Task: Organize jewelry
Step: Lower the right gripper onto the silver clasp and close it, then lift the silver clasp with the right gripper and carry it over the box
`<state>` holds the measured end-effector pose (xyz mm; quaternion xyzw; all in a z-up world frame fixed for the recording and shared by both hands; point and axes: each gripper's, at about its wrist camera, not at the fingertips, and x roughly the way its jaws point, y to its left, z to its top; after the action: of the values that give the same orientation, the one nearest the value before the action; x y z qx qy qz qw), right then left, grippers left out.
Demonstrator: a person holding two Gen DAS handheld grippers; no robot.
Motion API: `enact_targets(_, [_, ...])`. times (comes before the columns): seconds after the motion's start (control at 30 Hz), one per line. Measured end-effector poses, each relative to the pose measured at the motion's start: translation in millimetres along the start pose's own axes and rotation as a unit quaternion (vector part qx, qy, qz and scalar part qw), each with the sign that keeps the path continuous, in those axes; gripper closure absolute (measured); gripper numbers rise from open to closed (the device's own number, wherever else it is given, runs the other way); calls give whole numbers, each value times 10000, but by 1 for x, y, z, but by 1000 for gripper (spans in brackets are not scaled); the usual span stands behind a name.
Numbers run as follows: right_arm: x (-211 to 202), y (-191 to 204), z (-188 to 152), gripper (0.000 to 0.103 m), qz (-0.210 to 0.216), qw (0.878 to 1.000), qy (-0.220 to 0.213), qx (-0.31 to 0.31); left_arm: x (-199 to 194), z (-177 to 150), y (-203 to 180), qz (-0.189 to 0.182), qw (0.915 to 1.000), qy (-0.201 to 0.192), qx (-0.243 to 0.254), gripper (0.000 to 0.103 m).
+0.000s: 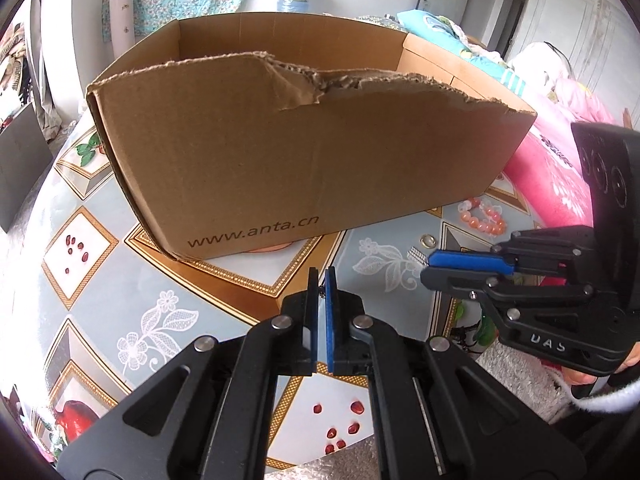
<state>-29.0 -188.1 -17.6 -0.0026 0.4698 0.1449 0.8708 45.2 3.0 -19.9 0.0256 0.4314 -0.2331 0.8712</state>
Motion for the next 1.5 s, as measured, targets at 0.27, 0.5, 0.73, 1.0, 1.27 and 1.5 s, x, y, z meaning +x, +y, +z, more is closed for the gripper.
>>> enact_targets(0.27, [-2,6,9,93,-203,9998,-28,-70,0,0,3,14,10000,15,-57,101])
enact_targets(0.5, [15,9,26,93,-201,9996,82,-180,3,-1,4,9,9999,67,-81,101])
enact_targets(0.73, [24,17,34,92,-191,9992,66,-342,5,-1,4,18,9999,103,-99,101])
enact_targets(1.0, [29,15,40,98,9,9996,139,-258,7,0,4,15,9999,95,-118,101])
enact_targets(1.27, [24,5,40,98,327,9994,38,113,0,-1,3,34,10000,22,-88,101])
enact_targets(1.5, [-18,3,52,98,806,9954,-432,300,-39,7,-3,-478,9983,-337,-74,101])
